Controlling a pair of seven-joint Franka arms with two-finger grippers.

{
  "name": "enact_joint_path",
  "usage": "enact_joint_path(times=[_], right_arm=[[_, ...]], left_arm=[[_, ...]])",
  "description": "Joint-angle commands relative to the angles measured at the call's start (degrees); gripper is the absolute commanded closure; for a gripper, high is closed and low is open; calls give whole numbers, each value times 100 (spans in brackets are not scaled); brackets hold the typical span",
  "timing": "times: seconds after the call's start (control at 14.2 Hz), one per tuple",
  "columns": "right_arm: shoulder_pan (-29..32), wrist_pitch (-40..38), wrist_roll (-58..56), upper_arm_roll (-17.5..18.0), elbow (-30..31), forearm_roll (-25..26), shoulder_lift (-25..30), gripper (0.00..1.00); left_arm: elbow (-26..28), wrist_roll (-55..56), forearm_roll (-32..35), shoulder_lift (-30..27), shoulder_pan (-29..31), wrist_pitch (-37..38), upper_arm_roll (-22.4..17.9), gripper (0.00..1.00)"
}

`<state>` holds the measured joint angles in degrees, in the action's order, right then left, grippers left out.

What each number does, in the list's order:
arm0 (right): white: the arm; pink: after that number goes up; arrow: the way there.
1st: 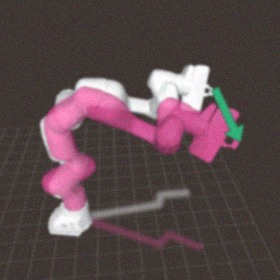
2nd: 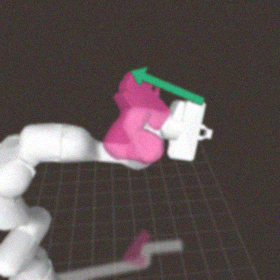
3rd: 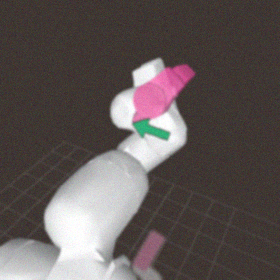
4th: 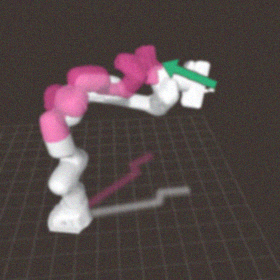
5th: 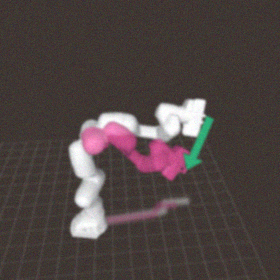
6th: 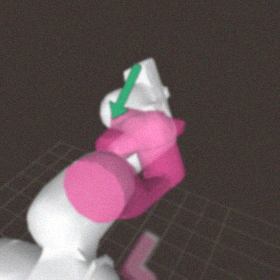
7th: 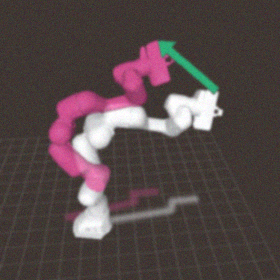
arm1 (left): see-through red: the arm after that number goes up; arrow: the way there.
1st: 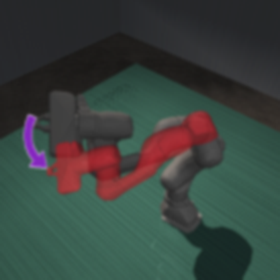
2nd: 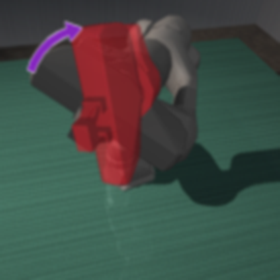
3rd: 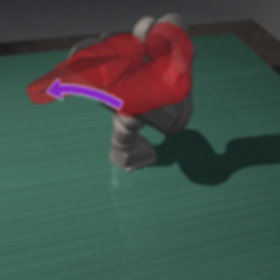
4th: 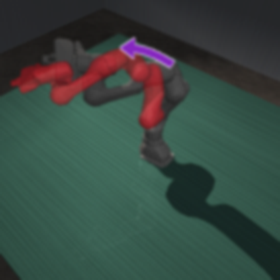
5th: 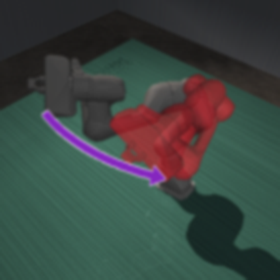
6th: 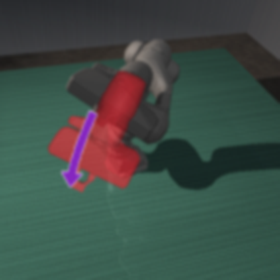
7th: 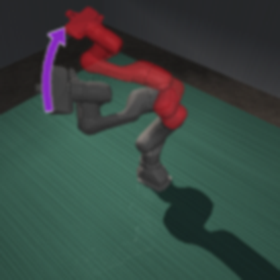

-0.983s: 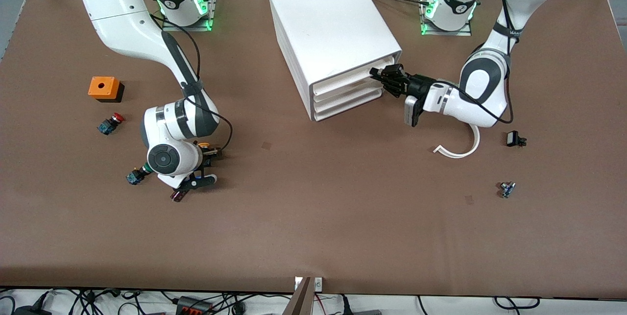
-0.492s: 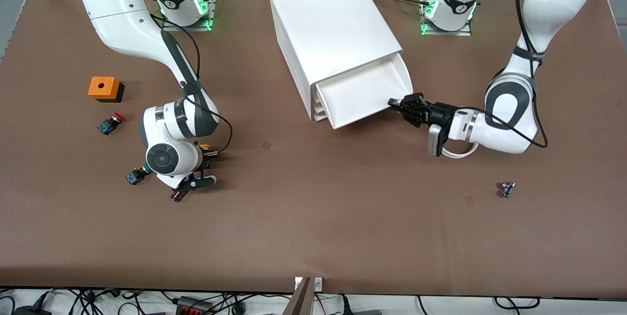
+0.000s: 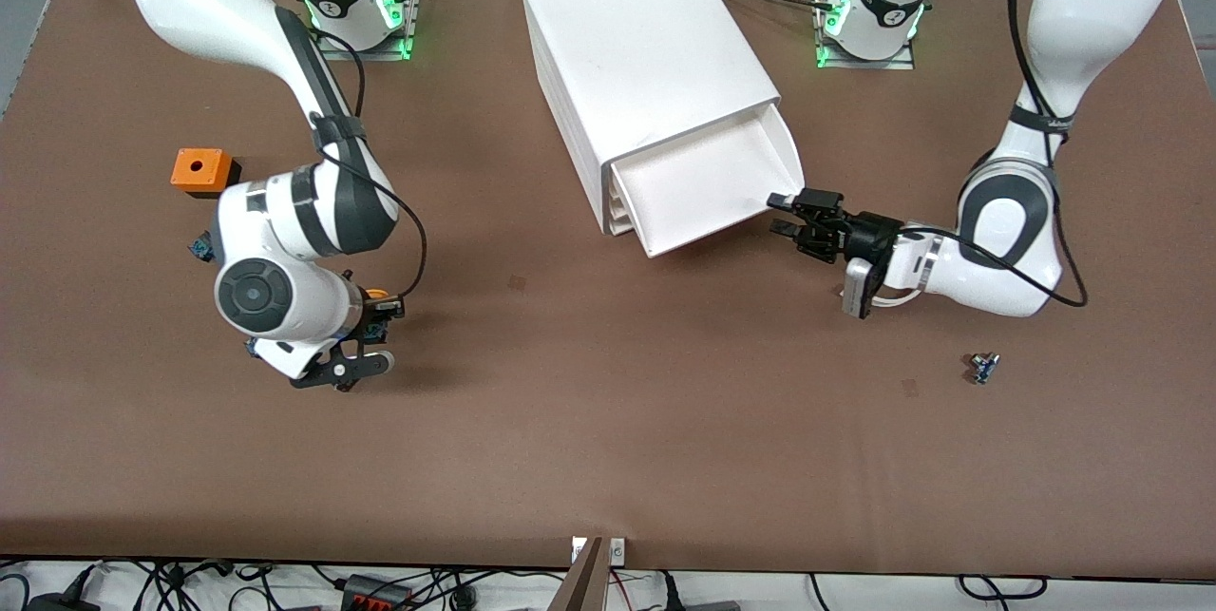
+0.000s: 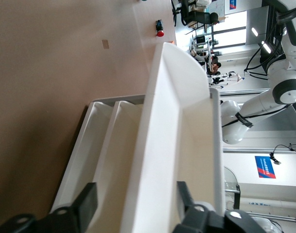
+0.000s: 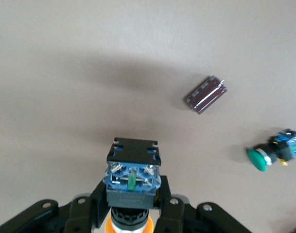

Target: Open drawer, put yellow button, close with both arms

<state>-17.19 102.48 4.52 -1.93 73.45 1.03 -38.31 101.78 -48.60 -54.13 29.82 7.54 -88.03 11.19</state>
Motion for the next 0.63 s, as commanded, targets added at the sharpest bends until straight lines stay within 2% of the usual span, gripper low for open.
enact_joint_path(times=[0.0, 0.14, 0.35, 0.56], right_arm=[[-47, -544, -4, 61, -935, -189, -81, 100], [-178, -703, 5, 61, -1235, -419, -63, 100], [-573, -659, 13, 79, -1368, -463, 279, 100], [-1152, -545, 40, 87, -1560, -472, 359, 100]], left_arm=[[-780, 1059, 734, -64, 152, 584, 15, 0], [-1351, 2008, 1384, -134, 152, 936, 32, 0], [-2090, 2906, 2464, -152, 117, 1244, 120, 0], [-2373, 3557, 3327, -336, -67, 1350, 146, 0]])
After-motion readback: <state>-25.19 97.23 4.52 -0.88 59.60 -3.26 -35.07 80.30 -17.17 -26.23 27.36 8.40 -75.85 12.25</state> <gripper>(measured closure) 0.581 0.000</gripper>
